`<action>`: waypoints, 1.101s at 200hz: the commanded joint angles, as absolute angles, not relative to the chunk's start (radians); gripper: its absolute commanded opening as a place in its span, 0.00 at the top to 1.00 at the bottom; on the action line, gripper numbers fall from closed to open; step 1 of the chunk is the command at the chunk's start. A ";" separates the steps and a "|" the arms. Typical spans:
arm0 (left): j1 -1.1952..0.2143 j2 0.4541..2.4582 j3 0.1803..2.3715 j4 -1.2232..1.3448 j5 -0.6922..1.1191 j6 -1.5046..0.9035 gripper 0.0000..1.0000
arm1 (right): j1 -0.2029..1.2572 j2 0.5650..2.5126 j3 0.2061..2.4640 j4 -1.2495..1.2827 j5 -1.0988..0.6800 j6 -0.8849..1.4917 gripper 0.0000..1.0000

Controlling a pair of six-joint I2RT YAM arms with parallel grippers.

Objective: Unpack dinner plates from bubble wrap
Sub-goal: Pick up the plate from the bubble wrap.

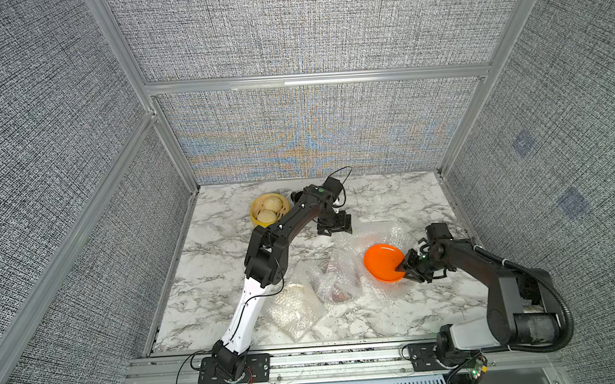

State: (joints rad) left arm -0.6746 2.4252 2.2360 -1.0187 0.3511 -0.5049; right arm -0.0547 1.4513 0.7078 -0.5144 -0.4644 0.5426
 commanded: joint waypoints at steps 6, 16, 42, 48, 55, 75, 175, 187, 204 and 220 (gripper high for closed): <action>-0.675 2.429 2.240 -1.031 0.365 -0.495 0.18 | -0.060 1.489 0.720 -0.463 -0.469 0.554 0.62; -0.675 2.430 2.240 -1.031 0.366 -0.493 0.18 | -0.060 1.502 0.720 -0.450 -0.472 0.554 0.63; -0.675 2.436 2.249 -1.038 0.368 -0.491 0.19 | -0.060 1.527 0.716 -0.421 -0.466 0.556 0.71; -0.676 2.439 2.252 -1.042 0.369 -0.489 0.19 | -0.063 1.532 0.718 -0.419 -0.463 0.557 0.74; -0.675 2.441 2.257 -1.047 0.368 -0.489 0.19 | -0.063 1.538 0.717 -0.418 -0.463 0.554 0.78; -0.675 2.444 2.265 -1.055 0.365 -0.483 0.19 | -0.063 1.534 0.712 -0.414 -0.465 0.558 0.87; -0.675 2.452 2.292 -1.075 0.362 -0.475 0.19 | -0.094 1.349 0.799 -0.566 -0.432 0.522 0.99; -0.675 2.450 2.292 -1.075 0.361 -0.473 0.19 | -0.109 1.348 0.815 -0.572 -0.439 0.520 0.99; -0.675 2.447 2.293 -1.078 0.360 -0.470 0.19 | -0.134 1.347 0.848 -0.585 -0.446 0.515 0.99; -0.674 2.447 2.296 -1.085 0.360 -0.467 0.19 | -0.164 1.352 0.885 -0.583 -0.452 0.517 0.99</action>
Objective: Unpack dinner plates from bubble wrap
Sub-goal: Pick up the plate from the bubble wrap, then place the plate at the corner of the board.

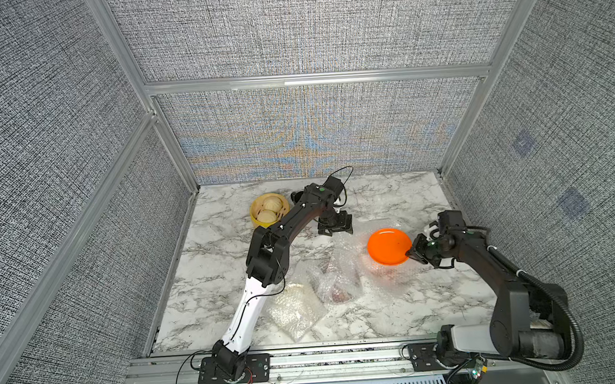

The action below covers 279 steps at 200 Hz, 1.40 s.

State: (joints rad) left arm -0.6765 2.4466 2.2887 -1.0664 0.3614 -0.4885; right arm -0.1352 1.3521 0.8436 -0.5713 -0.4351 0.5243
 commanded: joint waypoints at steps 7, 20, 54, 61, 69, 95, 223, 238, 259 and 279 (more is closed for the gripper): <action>-0.674 2.448 2.296 -1.087 0.362 -0.465 0.19 | -0.178 1.360 0.906 -0.581 -0.455 0.519 0.99; -0.673 2.448 2.296 -1.093 0.364 -0.462 0.19 | -0.204 1.392 0.948 -0.574 -0.465 0.523 0.99; -0.673 2.450 2.292 -1.097 0.369 -0.454 0.19 | -0.249 1.534 1.060 -0.490 -0.486 0.577 0.99; -0.674 2.450 2.293 -1.098 0.371 -0.454 0.19 | -0.257 1.568 1.078 -0.465 -0.495 0.591 0.99; -0.675 2.450 2.292 -1.100 0.373 -0.453 0.19 | -0.268 1.604 1.099 -0.442 -0.498 0.609 0.99; -0.675 2.450 2.290 -1.106 0.380 -0.450 0.19 | -0.288 1.712 1.171 -0.391 -0.477 0.623 0.99; -0.675 2.510 2.392 -1.136 0.415 -0.470 0.19 | -0.376 2.138 1.494 -0.285 -0.460 0.726 0.97; -0.676 2.518 2.405 -1.137 0.420 -0.477 0.19 | -0.373 2.172 1.534 -0.282 -0.460 0.744 0.96; -0.675 2.522 2.408 -1.134 0.424 -0.479 0.19 | -0.363 2.218 1.590 -0.282 -0.463 0.762 0.93; -0.676 2.521 2.403 -1.135 0.425 -0.481 0.19 | -0.354 2.253 1.636 -0.299 -0.468 0.770 0.83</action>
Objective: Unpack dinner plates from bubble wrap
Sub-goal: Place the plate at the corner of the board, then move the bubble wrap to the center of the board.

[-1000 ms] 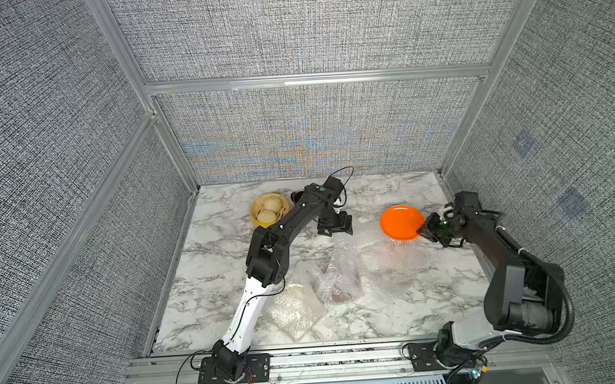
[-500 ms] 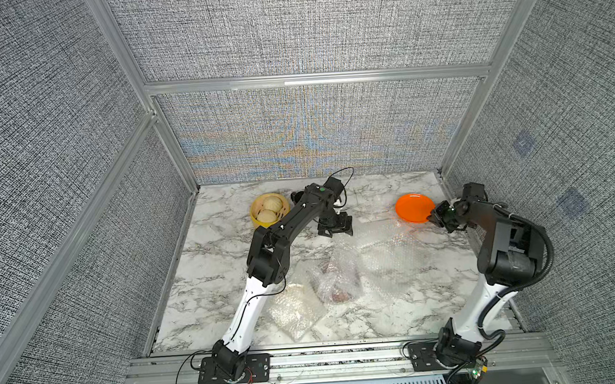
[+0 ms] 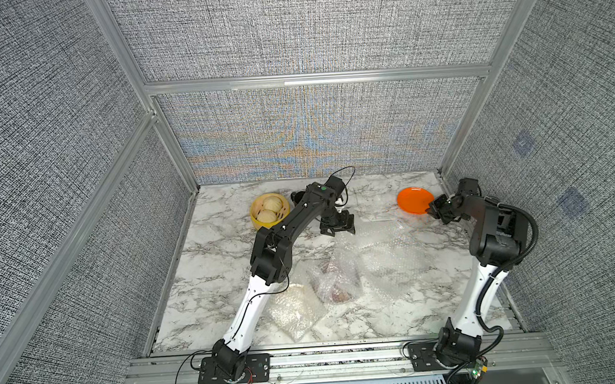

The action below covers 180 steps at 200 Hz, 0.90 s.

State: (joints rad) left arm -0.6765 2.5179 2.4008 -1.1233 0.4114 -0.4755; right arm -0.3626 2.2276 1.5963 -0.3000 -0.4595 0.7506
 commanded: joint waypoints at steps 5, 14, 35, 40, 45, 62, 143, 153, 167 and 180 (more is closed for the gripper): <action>-0.676 2.519 2.401 -1.135 0.426 -0.479 0.19 | -0.351 2.256 1.640 -0.301 -0.468 0.771 0.75; -0.676 2.517 2.398 -1.135 0.426 -0.479 0.19 | -0.350 2.252 1.639 -0.304 -0.469 0.769 0.63; -0.677 2.516 2.398 -1.124 0.428 -0.480 0.19 | -0.349 2.188 1.611 -0.329 -0.453 0.736 0.41; -0.677 2.518 2.400 -1.117 0.434 -0.483 0.19 | -0.348 2.161 1.600 -0.337 -0.447 0.722 0.37; -0.678 2.519 2.401 -1.108 0.441 -0.487 0.19 | -0.348 2.128 1.586 -0.348 -0.444 0.706 0.33; -0.679 2.539 2.429 -1.074 0.464 -0.505 0.19 | -0.347 1.995 1.528 -0.388 -0.433 0.634 0.28; -0.684 2.542 2.517 -1.010 0.392 -0.603 0.00 | -0.115 1.496 1.076 -0.561 -0.615 0.469 0.31; -0.667 2.463 2.425 -0.963 0.368 -0.584 0.00 | -0.072 1.483 1.030 -0.534 -0.627 0.485 0.32; -0.648 2.384 2.356 -0.928 0.338 -0.571 0.00 | -0.039 1.492 0.952 -0.466 -0.619 0.533 0.33; -0.637 2.347 2.346 -0.956 0.323 -0.555 0.00 | -0.033 1.532 0.914 -0.401 -0.629 0.575 0.34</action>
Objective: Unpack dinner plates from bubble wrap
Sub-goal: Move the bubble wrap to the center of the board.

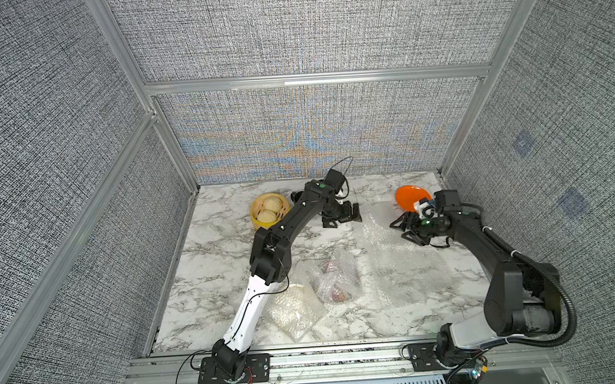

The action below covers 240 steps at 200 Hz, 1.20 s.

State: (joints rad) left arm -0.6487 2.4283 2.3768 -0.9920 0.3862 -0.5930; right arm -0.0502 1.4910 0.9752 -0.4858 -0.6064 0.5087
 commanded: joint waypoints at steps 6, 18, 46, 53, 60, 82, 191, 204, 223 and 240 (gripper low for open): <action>-0.637 2.337 2.345 -0.977 0.317 -0.550 0.00 | -0.035 1.554 0.901 -0.369 -0.634 0.596 0.35; -0.636 2.318 2.341 -1.026 0.309 -0.553 0.00 | -0.039 1.606 0.898 -0.339 -0.620 0.617 0.35; -0.638 2.211 2.186 -1.070 0.293 -0.528 0.00 | -0.086 1.697 0.912 -0.354 -0.561 0.625 0.34; -0.638 2.167 2.113 -1.047 0.286 -0.528 0.00 | -0.108 1.706 0.908 -0.368 -0.552 0.624 0.34; -0.638 2.120 2.045 -1.023 0.277 -0.529 0.00 | -0.135 1.709 0.901 -0.388 -0.536 0.621 0.33; -0.637 2.017 1.912 -0.999 0.256 -0.526 0.00 | -0.230 1.670 0.871 -0.448 -0.478 0.585 0.30; -0.638 1.846 1.717 -0.959 0.286 -0.539 0.00 | -0.160 1.348 0.962 -0.623 -0.493 0.450 0.28; -0.637 1.842 1.699 -0.955 0.297 -0.538 0.00 | -0.121 1.394 0.964 -0.554 -0.566 0.451 0.28; -0.638 1.834 1.668 -0.941 0.315 -0.548 0.00 | -0.116 1.509 0.983 -0.515 -0.580 0.480 0.28; -0.638 1.821 1.633 -0.921 0.331 -0.564 0.00 | -0.143 1.577 0.963 -0.446 -0.574 0.512 0.28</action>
State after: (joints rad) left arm -0.6384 1.8412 1.6634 -0.9588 0.2966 -0.5480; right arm -0.1219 1.5101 0.9749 -0.5430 -0.5400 0.4698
